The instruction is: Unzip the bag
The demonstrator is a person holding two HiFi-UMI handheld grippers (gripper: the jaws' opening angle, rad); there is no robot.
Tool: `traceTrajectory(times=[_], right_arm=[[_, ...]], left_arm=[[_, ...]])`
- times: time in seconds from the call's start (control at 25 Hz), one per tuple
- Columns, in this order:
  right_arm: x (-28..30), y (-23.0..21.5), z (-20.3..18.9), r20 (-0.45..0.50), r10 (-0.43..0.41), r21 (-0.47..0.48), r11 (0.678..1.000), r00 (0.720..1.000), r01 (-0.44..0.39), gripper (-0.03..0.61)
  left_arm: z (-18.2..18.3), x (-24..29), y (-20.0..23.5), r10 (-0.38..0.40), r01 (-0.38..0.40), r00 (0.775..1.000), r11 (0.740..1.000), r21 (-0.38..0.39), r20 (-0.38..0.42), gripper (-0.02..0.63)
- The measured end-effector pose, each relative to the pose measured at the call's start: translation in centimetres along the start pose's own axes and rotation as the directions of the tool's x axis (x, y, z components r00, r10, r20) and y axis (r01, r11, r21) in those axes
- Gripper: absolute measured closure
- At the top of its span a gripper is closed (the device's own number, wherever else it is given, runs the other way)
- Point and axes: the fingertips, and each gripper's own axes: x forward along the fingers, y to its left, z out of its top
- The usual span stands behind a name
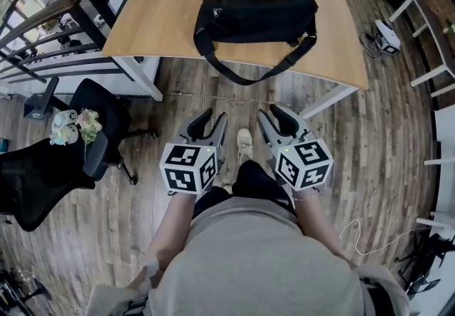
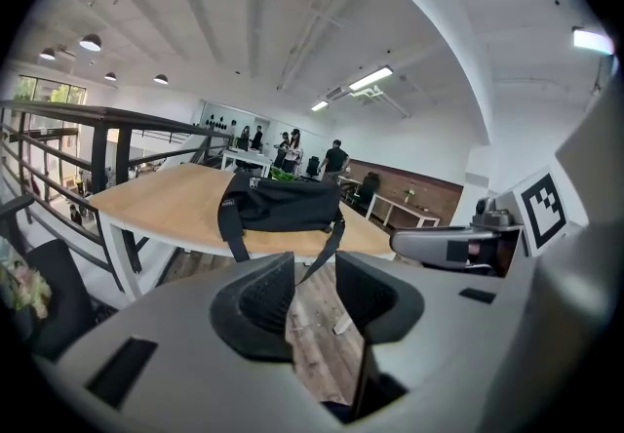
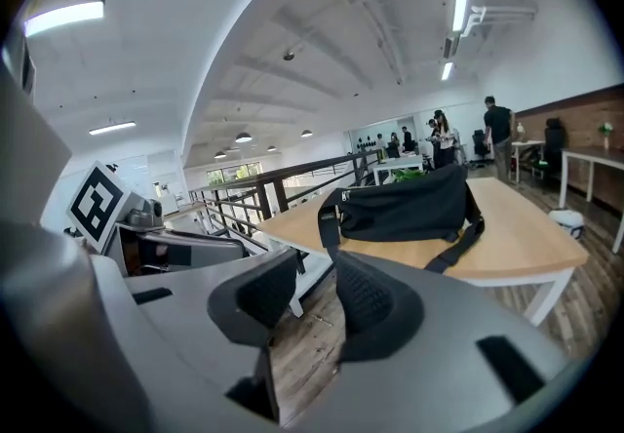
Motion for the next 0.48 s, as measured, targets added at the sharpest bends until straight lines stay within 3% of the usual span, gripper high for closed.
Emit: traceTrajectory(times=[0.48], right_arm=[[10.4,-10.0,10.2,0.059,0.074,-0.081,0.994,0.995,-0.069,0.457]], left_arm=[[9.3,14.0,3.5,0.045,-0.046,0.996,0.999,0.009,0.078,0.471]])
